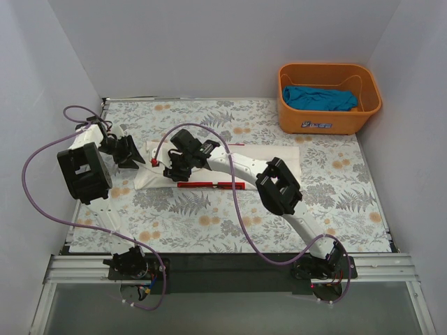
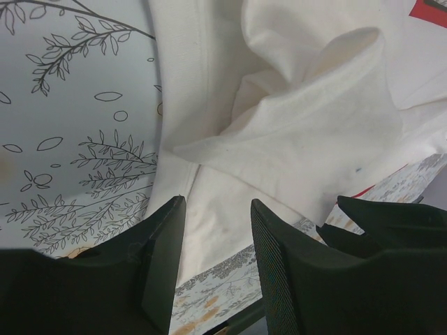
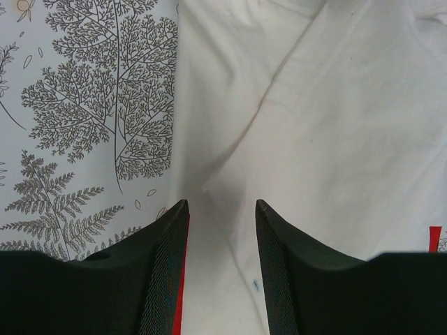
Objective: Fold and stack the t-shirts
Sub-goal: Fold the tshirt
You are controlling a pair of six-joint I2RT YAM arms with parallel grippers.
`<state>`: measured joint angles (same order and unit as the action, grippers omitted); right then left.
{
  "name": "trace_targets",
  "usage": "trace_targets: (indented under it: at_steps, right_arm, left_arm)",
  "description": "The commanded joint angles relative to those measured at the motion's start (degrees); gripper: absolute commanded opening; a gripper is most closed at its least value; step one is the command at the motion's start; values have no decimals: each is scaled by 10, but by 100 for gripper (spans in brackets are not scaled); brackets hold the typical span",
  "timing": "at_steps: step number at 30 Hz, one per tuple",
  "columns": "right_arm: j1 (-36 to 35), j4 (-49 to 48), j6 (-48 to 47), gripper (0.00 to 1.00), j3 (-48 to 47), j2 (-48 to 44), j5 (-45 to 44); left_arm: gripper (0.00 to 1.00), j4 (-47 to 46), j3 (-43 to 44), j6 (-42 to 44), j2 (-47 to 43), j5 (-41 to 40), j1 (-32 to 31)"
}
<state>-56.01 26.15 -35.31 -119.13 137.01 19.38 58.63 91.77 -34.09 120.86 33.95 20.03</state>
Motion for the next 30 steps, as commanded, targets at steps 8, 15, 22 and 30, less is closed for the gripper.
trace_targets:
  at_steps: [8,15,22,30]
  right_arm:
    - [-9,-54,16,50,-6,14,-8]
    - [-9,-72,17,30,5,15,-30]
    - [-8,-71,20,23,-13,7,-36]
    - [-7,-69,22,1,-19,3,-39]
  left_arm:
    - [41,-12,13,-12,-27,16,1]
    - [41,-12,14,-13,-24,16,1]
    - [41,-17,19,-17,-23,6,1]
    - [42,-34,31,-25,-9,-13,-1]
